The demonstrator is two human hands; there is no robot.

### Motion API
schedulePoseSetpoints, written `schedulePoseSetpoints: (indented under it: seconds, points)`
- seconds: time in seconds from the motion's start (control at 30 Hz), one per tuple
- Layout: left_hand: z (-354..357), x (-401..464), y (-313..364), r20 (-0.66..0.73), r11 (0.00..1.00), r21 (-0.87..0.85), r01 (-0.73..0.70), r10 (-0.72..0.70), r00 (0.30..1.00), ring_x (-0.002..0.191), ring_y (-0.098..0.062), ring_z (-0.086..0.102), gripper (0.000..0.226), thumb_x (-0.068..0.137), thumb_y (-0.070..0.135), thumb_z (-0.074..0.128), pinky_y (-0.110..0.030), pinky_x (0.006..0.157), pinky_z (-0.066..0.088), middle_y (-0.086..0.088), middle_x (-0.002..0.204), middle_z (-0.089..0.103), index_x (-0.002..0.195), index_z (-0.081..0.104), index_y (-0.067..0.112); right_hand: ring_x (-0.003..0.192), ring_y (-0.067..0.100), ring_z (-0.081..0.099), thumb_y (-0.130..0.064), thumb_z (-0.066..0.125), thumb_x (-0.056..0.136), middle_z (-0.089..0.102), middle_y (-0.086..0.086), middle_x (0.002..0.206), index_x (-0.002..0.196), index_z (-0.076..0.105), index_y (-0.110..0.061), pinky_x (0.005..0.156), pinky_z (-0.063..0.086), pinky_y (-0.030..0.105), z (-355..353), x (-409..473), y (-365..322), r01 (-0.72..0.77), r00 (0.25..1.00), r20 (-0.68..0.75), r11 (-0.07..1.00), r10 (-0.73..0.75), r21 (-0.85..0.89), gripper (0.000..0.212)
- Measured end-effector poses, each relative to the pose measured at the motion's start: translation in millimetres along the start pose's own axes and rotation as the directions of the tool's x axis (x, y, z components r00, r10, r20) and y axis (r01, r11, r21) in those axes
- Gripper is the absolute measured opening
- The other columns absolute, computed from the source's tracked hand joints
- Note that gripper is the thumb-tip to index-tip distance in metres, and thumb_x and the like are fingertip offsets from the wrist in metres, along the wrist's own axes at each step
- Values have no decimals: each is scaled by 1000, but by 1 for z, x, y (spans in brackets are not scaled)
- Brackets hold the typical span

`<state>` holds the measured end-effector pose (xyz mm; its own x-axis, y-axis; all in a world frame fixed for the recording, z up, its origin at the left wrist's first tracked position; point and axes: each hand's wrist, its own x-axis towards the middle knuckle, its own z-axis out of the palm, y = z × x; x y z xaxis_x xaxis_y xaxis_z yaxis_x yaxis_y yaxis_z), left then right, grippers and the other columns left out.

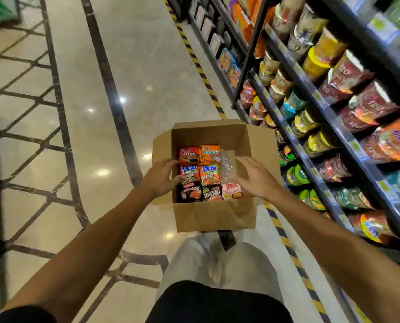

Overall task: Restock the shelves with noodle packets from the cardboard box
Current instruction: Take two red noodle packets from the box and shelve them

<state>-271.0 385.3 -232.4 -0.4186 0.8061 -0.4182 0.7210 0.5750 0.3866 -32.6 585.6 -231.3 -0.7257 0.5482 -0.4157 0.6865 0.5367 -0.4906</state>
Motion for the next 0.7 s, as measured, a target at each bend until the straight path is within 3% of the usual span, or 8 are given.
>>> schedulePoseSetpoints:
  seconds: [0.2,0.37,0.5,0.7]
  points:
    - [2,76,-10,83,991,-91,102,-94,992,142,-26,34,59,98,48,51,-40,112,32,-7,155,37,147,39,17,144,24,34,-57,59,92,32,-1,159,155,25,-28,114,35,42,-5,76,22,-31,995,94,999,27,41,78]
    - [19,138,-17,120,991,-17,132,-129,984,148,-25,23,62,98,50,48,-42,118,25,-5,161,28,150,35,18,141,26,39,-54,58,92,35,-2,158,153,32,-28,108,38,41,-2,152,47,19,992,128,998,-11,-62,71]
    - [49,198,-29,140,993,12,116,-117,983,147,-25,24,59,99,48,47,-40,118,22,-5,160,29,149,37,19,148,27,28,-61,47,96,23,-2,164,156,22,-33,114,35,47,19,218,77,-2,972,235,997,20,-75,71]
    - [135,290,-80,244,992,36,123,-128,961,148,-25,20,63,99,43,50,-37,119,21,-3,162,24,153,31,18,151,24,17,-63,43,95,22,-2,164,157,23,-29,119,25,47,92,303,127,-18,965,259,994,44,-103,73]
